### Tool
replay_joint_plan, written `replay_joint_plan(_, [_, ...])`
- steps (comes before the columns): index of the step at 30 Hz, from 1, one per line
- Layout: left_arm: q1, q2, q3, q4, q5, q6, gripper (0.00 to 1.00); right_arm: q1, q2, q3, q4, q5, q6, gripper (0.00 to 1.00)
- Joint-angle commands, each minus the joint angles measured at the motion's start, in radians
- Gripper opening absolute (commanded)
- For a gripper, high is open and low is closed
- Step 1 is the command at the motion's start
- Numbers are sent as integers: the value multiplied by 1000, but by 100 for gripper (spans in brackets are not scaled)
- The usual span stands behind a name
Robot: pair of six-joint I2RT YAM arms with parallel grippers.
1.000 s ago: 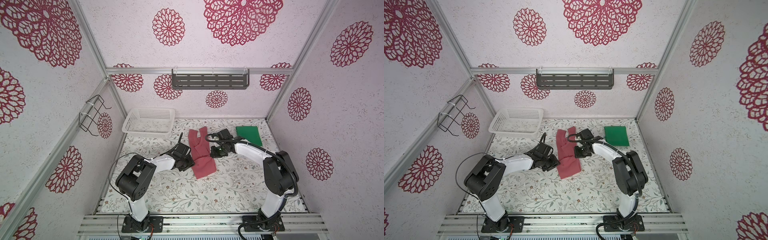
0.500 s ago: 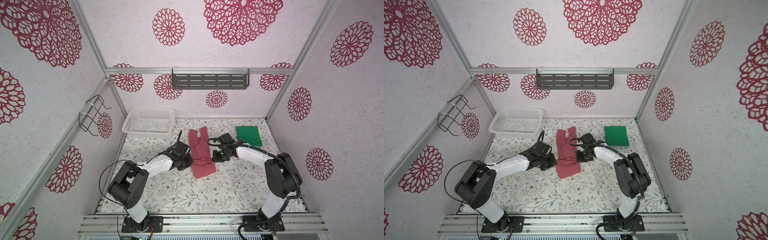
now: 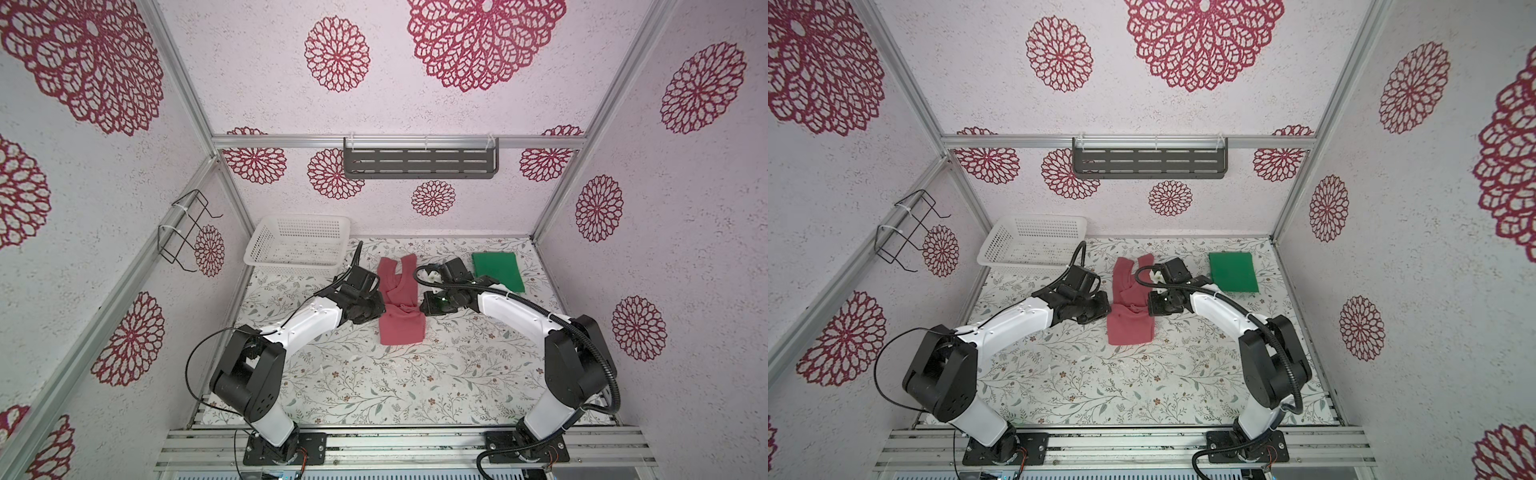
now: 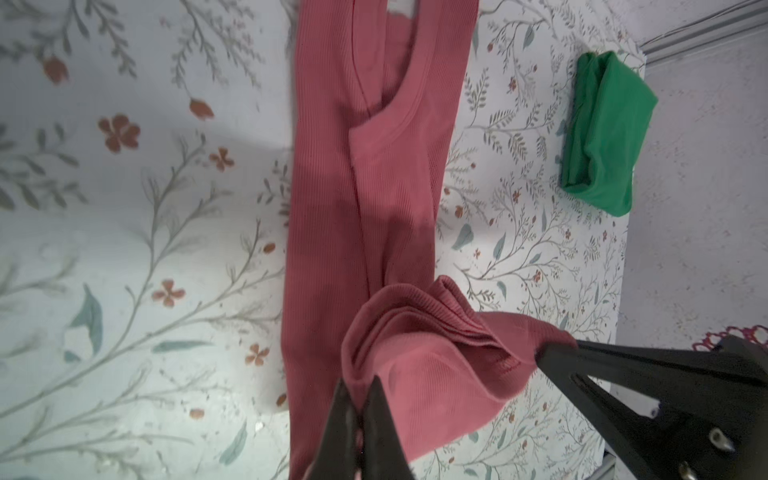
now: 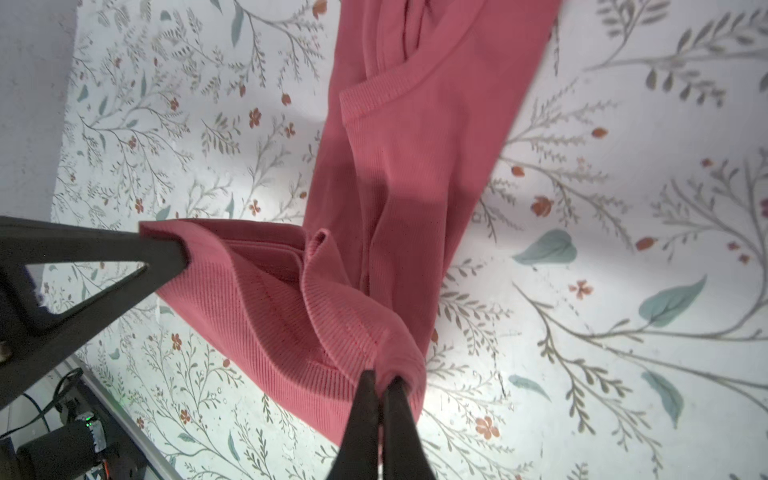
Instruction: Fold and stack the tank tops
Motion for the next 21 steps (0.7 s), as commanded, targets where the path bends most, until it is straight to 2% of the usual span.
replay_joint_plan(1, [29, 62, 67, 4, 10, 70, 0, -29, 51, 67, 1, 9, -22, 0])
replay_joint_plan(13, [107, 339, 253, 61, 101, 115, 0, -84, 278, 256, 9, -63, -77, 0])
replay_joint_plan(14, [114, 354, 260, 68, 104, 111, 2, -88, 293, 266, 14, -68, -86, 0])
replay_joint_plan(15, [124, 371, 274, 73, 114, 108, 17, -91, 304, 279, 16, -70, -94, 10])
replay_joint_plan(16, [135, 378, 285, 72, 121, 110, 32, -97, 306, 289, 17, -67, -104, 25])
replay_joint_plan(18, [152, 356, 291, 74, 117, 121, 50, -113, 275, 289, 26, -39, -110, 50])
replay_joint_plan(20, [158, 298, 288, 54, 83, 136, 58, -126, 218, 269, 25, 0, -112, 62])
replay_joint_plan(21, [156, 248, 284, 25, 64, 145, 58, -128, 182, 246, 20, 22, -108, 65])
